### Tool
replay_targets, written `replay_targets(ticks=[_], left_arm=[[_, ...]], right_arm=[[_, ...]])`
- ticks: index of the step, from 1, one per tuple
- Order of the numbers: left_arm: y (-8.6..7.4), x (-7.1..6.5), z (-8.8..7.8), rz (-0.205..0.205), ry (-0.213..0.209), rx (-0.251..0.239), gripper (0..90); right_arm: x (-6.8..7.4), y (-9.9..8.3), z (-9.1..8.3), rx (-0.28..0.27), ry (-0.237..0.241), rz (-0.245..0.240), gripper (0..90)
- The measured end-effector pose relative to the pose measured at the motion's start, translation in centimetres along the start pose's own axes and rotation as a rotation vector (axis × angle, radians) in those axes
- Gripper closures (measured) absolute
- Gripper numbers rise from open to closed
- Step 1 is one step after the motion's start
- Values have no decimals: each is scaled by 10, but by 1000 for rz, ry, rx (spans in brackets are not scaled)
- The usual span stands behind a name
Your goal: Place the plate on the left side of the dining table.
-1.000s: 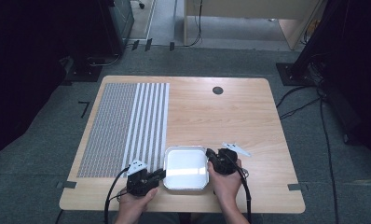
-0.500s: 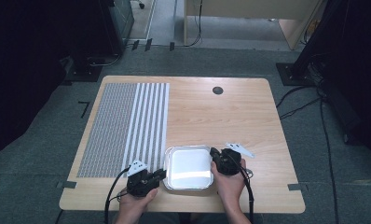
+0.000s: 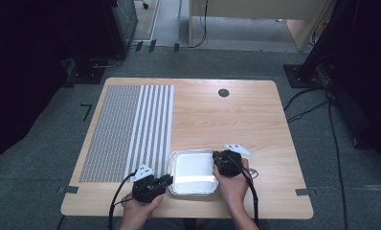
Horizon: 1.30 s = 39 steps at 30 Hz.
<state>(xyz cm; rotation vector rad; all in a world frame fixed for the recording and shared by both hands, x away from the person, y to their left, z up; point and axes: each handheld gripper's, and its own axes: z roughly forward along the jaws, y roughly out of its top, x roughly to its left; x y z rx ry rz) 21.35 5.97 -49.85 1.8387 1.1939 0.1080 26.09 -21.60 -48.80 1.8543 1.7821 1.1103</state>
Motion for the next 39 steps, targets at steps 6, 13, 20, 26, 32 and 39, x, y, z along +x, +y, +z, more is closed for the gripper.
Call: replay_targets(ticks=[6, 13, 20, 26, 32, 39], left_arm=[[0, -1, 0, 6, -16, 9, 767], [0, -3, 0, 12, -28, 22, 750], [-2, -5, 1, 22, -40, 33, 724], [-2, -6, 1, 25, -56, 45, 702], [-3, -9, 4, 36, -48, 53, 701], [-3, -9, 3, 37, -46, 47, 701]], right_arm=[[-2, -4, -1, -18, 13, 54, 875], [-10, -3, -1, -22, 53, 134, 880], [-12, -3, 0, -37, 66, 168, 882], [-9, -1, -2, -29, 56, 86, 872], [0, 2, 1, 2, -17, -94, 847], [-1, 2, 1, 2, 5, -29, 883]])
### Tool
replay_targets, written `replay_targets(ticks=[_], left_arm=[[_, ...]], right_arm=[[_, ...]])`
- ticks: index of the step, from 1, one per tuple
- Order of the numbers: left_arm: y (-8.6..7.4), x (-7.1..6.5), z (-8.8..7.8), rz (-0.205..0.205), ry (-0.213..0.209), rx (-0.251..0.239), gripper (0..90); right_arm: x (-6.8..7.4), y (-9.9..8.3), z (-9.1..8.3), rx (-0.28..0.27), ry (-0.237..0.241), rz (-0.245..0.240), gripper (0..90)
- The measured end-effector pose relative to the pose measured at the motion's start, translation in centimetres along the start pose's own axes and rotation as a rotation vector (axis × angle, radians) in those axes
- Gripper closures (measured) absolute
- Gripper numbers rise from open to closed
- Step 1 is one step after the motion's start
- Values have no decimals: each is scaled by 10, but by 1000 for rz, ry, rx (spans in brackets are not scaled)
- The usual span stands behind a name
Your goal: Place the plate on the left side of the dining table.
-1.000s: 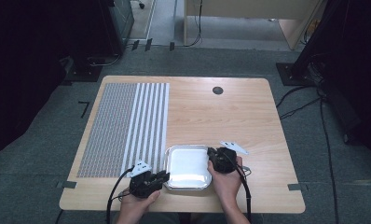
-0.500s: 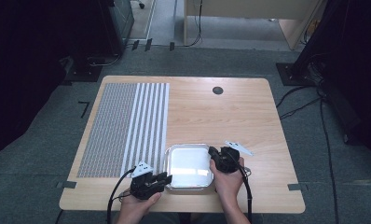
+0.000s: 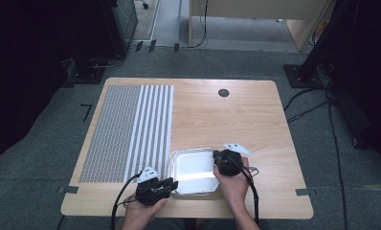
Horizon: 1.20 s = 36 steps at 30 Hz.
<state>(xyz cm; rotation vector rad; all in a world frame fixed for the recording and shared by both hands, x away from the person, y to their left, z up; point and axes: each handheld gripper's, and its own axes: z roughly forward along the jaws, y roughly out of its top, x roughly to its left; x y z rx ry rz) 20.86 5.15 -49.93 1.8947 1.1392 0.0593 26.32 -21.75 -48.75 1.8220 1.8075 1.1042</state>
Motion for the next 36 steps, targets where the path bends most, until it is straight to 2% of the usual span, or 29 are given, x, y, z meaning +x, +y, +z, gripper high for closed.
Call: replay_targets(ticks=[4, 11, 13, 18, 20, 22, 25, 28, 31, 36], left_arm=[[2, 3, -4, -16, -1, -25, 677], [1, 1, -1, -18, -24, 6, 654], [1, -1, 0, -30, -36, 25, 629], [2, -2, 2, -51, -35, 33, 623], [2, -3, 4, -69, -22, 37, 629], [4, -6, 6, -79, 11, 45, 636], [6, -8, 9, -92, 56, 54, 694], [6, -11, 11, -75, 111, 34, 725], [8, -12, 11, -89, 133, 2, 767], [12, -9, 13, -109, 128, 6, 793]], right_arm=[[-11, -2, 0, 1, 39, 120, 885], [-10, -6, -2, -27, 32, 149, 886], [-10, -7, -2, -36, 32, 153, 886], [-8, -10, -3, -53, 19, 161, 889], [-7, -11, -3, -62, 10, 155, 890], [-6, -11, -2, -62, 7, 151, 890], [-6, -11, -3, -63, 7, 153, 889], [-6, -12, -3, -71, 6, 156, 889], [-8, -12, -4, -65, 4, 161, 888], [-10, -11, -6, -72, 6, 157, 886]])
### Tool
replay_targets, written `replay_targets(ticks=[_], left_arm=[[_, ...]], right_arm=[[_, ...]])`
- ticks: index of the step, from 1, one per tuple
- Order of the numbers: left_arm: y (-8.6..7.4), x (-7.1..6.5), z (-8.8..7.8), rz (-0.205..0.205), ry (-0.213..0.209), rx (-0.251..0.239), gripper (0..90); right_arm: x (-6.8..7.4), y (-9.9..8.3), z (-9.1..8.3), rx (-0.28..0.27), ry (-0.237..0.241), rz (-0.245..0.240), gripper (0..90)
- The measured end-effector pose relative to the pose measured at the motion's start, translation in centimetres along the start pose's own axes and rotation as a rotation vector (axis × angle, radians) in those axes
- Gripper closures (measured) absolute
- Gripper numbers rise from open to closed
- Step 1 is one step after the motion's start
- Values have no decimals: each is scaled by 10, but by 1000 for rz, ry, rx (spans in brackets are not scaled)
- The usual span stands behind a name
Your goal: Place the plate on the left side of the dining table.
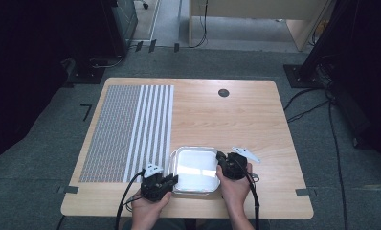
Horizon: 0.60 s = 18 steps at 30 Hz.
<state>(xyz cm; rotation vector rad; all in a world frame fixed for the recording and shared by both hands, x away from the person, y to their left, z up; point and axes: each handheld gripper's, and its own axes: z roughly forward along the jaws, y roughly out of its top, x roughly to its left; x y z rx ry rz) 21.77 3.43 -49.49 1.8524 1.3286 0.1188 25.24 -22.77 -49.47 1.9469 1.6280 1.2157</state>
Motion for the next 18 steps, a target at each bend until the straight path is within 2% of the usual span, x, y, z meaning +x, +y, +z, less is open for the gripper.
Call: replay_targets(ticks=[8, 18], left_arm=[[8, 7, 0, -20, -36, 38, 820], [20, 21, -13, -15, -23, 28, 833]], right_arm=[[4, 7, -5, 1, -11, -24, 887], [17, 17, 4, 31, 29, -20, 888]])
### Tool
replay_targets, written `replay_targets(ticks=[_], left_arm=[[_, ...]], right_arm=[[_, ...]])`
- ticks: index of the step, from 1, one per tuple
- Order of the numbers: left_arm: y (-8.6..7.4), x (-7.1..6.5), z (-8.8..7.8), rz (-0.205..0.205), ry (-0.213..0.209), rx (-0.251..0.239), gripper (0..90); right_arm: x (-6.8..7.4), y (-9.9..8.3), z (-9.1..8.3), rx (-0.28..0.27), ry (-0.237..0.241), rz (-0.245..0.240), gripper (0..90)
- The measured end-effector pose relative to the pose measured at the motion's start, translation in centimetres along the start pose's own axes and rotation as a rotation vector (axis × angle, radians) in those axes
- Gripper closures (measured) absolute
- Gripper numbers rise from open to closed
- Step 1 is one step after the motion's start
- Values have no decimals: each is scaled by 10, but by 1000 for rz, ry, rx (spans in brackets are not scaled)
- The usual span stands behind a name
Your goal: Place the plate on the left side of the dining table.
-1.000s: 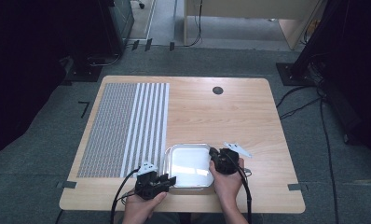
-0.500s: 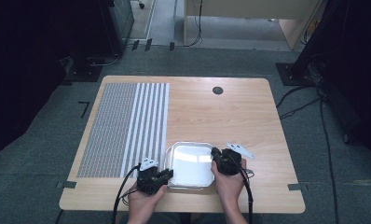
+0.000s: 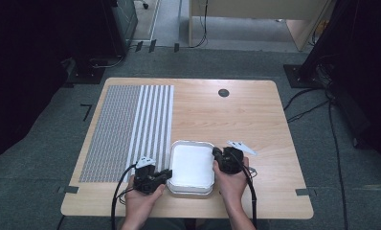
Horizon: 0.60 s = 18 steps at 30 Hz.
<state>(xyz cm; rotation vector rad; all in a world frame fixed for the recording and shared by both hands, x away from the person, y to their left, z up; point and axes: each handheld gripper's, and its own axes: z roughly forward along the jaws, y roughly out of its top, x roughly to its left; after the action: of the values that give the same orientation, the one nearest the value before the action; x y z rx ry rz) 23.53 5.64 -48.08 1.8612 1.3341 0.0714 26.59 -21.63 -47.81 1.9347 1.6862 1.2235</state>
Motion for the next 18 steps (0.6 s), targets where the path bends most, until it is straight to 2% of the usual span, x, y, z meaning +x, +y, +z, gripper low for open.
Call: replay_targets(ticks=[3, 4, 5, 7, 12, 16, 18], left_arm=[[4, 5, -5, -9, -2, -7, 833], [5, 7, -7, -18, -9, -9, 833], [8, 10, -9, -30, -21, -16, 833], [13, 14, -15, -31, -23, -24, 834], [28, 24, -26, -36, 3, -70, 846], [39, 33, -33, -48, 8, -105, 851], [44, 43, -37, -63, 9, -115, 856]], right_arm=[[10, 6, 3, 0, 4, -12, 888], [10, 6, 3, 0, 4, -12, 888], [16, 11, 3, -4, 8, -12, 888], [18, 13, 4, -8, 11, -8, 888], [35, 26, 7, -24, 29, -21, 889], [50, 35, 16, -46, 20, -29, 889], [58, 39, 23, -52, 28, -24, 889]])
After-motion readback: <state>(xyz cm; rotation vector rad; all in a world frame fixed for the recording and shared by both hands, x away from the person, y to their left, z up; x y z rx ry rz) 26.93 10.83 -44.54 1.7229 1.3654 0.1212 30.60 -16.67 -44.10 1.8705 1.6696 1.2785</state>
